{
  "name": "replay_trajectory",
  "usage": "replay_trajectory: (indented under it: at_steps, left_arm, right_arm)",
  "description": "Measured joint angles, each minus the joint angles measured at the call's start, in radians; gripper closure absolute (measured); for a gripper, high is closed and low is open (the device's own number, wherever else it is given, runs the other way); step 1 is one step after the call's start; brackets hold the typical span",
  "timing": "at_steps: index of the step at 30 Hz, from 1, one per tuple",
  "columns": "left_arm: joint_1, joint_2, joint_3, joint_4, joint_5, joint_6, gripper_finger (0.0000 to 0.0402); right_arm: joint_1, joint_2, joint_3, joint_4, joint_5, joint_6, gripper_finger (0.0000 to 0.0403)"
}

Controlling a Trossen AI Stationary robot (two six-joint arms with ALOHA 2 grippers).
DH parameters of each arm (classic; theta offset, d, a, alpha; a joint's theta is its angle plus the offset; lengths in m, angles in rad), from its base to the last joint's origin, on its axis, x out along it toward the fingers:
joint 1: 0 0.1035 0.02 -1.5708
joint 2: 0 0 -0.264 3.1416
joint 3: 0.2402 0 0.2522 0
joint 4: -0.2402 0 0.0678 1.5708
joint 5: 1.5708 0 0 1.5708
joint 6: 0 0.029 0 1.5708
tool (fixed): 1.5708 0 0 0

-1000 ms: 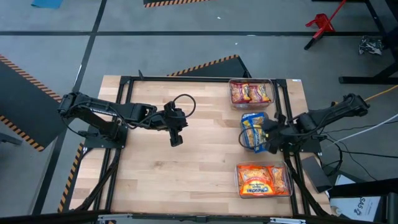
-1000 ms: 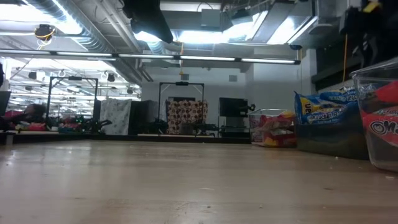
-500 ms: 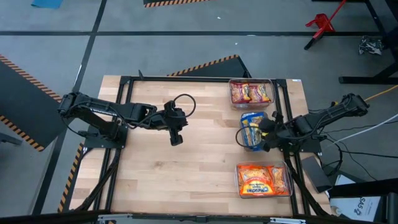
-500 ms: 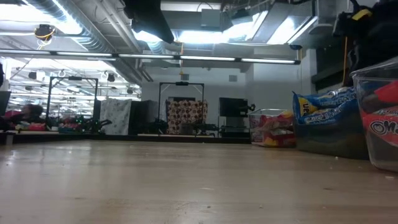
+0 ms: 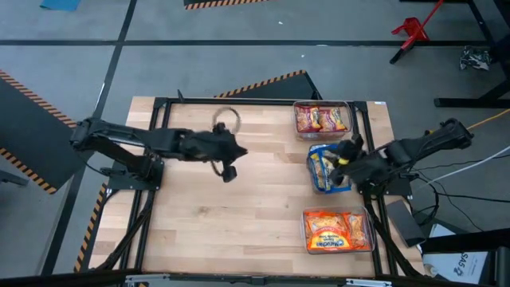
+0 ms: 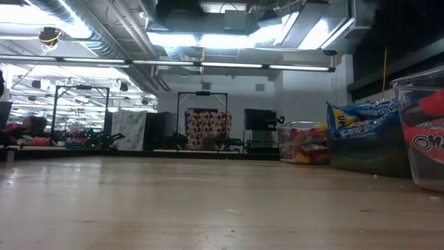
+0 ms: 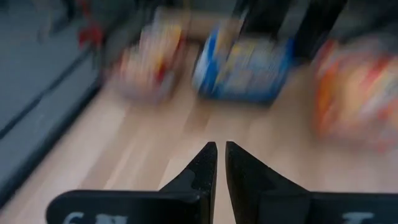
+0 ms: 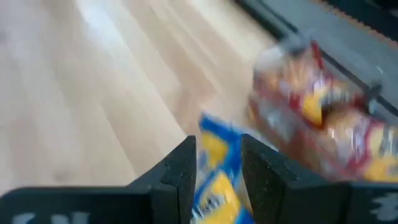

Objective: Sort Maruchan noodles
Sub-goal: Return to Home Position

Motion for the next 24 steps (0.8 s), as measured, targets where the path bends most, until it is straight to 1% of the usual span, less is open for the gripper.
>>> replay_trajectory:
  at_steps: [2,5,8,9,10,11,12,13,14,16,19,20,22,24]
  left_arm:
    - [-0.006,-0.038,0.031,0.077,0.015,0.033,0.0374]
    - [-0.007,-0.106,0.088,0.081,0.007,0.104,0.0374]
    - [-0.007,-0.190,0.121,0.075,-0.001,0.197,0.0374]
    - [-0.007,-0.216,0.126,0.091,-0.001,0.236,0.0374]
    - [-0.006,-0.240,0.125,0.074,-0.006,0.256,0.0374]
    - [-0.007,-0.261,0.122,0.046,-0.009,0.232,0.0374]
    - [-0.005,-0.279,0.122,0.044,-0.007,0.202,0.0374]
    - [0.002,-0.298,0.122,0.043,0.004,0.190,0.0374]
    - [0.014,-0.320,0.120,0.034,0.032,0.186,0.0374]
    - [0.058,-0.363,0.120,0.040,0.131,0.171,0.0374]
    - [0.153,-0.450,0.069,0.014,0.284,0.150,0.0374]
    - [0.181,-0.476,0.041,0.025,0.334,0.131,0.0374]
    - [0.225,-0.540,-0.038,0.028,0.417,0.084,0.0374]
    - [0.257,-0.588,-0.130,0.065,0.485,0.049,0.0374]
  right_arm:
    - [0.000,-0.007,0.090,0.004,0.010,-0.058,0.0292]
    - [0.000,-0.015,0.252,0.003,0.015,-0.169,0.0292]
    - [0.000,-0.020,0.407,0.004,-0.024,-0.253,0.0292]
    - [0.000,-0.020,0.450,0.003,-0.037,-0.276,0.0292]
    - [0.000,-0.020,0.486,-0.001,-0.051,-0.299,0.0292]
    - [0.000,-0.020,0.514,0.003,-0.059,-0.312,0.0292]
    - [0.000,-0.022,0.530,0.022,-0.043,-0.340,0.0292]
    - [0.000,-0.033,0.535,0.050,-0.004,-0.373,0.0292]
    - [0.000,-0.052,0.535,0.066,0.036,-0.405,0.0292]
    - [0.000,-0.120,0.514,0.062,0.076,-0.419,0.0292]
    - [0.000,-0.270,0.429,0.089,0.124,-0.376,0.0292]
    - [-0.001,-0.326,0.382,0.125,0.138,-0.371,0.0292]
    - [0.000,-0.434,0.259,0.243,0.128,-0.381,0.0292]
    - [0.000,-0.542,0.121,0.411,0.103,-0.438,0.0292]
